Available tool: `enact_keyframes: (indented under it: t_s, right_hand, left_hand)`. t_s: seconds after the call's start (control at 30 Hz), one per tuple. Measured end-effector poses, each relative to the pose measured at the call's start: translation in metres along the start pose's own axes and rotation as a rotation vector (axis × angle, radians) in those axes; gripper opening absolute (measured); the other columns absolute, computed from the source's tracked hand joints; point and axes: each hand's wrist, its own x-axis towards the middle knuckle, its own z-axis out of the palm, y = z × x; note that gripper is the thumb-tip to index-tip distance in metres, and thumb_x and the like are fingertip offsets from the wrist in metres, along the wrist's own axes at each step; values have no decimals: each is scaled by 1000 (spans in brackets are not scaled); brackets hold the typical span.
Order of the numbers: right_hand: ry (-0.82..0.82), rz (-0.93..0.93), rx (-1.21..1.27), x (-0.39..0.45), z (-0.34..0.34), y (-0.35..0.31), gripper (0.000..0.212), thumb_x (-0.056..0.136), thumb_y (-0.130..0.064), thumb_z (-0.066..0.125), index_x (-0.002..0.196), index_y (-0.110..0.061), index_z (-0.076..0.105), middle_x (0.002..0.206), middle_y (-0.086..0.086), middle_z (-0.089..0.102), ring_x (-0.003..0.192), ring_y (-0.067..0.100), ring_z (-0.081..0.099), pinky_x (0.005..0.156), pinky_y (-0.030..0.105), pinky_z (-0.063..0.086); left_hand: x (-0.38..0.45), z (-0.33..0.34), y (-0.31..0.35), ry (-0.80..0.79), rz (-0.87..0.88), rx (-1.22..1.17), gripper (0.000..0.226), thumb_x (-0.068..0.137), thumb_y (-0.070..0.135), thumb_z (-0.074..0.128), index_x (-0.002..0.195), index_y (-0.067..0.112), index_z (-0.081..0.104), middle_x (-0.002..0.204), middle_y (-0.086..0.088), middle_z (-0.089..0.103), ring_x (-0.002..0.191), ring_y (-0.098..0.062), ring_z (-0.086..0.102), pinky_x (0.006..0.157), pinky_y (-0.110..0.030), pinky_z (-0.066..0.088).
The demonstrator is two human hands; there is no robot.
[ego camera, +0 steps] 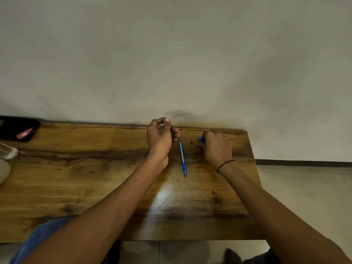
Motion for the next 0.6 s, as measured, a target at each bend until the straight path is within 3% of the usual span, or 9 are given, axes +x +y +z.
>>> enact_keyframes:
  t_s: [0.2,0.33,0.47,0.6]
  right_hand:
    - [12,3,3,2,5,-1,9,101,-18,65,99,-11,70,98,12,71,94,37,70,68,39,47]
    - [110,12,136,5,-4,1,14,97,-25,72,101,-11,73,104,11,72,96,35,71,74,44,59]
    - [151,28,741,9,-19,-8,9,93,-15,77,101,-17,77,91,1,75,85,14,72,73,33,63]
    - [-11,85,1371,6,-27,-24,18,91,0,77,107,-8,72,95,16,71,82,20,74,63,32,63]
  left_hand:
    - [-2,-1,1,-19,-1,23,8,108,24,58,112,18,62,70,1,68,56,-5,64,52,-19,52]
    - [-4,0,0,-37,-7,32,13,108,23,58,116,14,62,70,1,67,55,-4,63,52,-19,52]
    - [-5,3,-2,-77,-57,-9,17,107,23,60,118,9,64,69,2,65,56,-7,62,54,-21,51]
    - [-7,4,-3,-154,-136,-97,10,106,24,62,106,15,67,65,6,66,59,-6,62,57,-21,52]
